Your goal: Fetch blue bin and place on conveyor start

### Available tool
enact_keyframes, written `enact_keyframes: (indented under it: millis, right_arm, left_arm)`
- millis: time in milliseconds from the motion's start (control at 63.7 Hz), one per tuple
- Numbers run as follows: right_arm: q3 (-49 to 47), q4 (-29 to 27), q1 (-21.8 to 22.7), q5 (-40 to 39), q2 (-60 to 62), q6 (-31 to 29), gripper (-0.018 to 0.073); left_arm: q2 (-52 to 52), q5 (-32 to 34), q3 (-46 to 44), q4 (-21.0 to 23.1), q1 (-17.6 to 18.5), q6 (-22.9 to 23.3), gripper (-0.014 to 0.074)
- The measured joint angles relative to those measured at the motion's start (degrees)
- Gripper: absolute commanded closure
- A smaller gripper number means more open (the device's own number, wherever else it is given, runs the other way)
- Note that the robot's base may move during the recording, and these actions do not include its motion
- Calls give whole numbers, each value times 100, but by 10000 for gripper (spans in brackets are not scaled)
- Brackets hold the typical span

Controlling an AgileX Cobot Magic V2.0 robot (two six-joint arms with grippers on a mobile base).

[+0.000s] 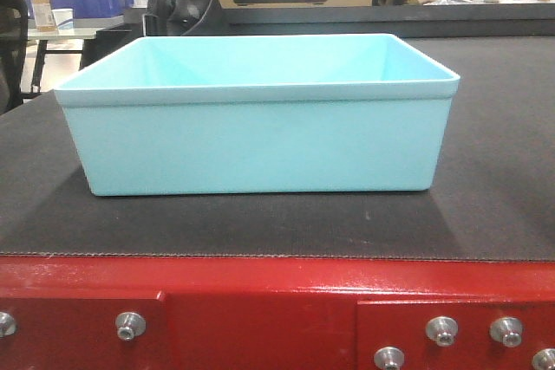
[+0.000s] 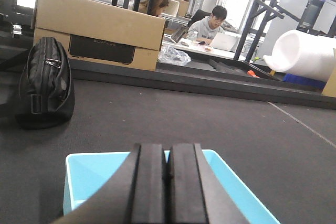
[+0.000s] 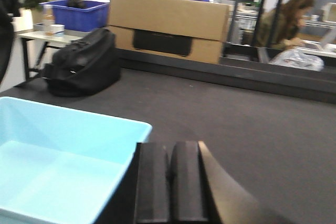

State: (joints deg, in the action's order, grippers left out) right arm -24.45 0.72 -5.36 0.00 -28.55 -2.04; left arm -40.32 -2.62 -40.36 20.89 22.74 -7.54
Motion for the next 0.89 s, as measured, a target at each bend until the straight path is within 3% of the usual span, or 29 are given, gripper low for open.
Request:
enact_keyframes:
  millis: [314,597,895]
  right_arm:
    - [1434,-172,890,0,1874,-26,718]
    - [2350,-172,916,45,2801,-26,718]
    - [2445,-172,916,217,2812,-26,718]
  left_arm:
    - [0,22,0,0,0,0,707]
    - [0,22,0,0,0,0,707]
    - [0,116,0,0,0,0,707]
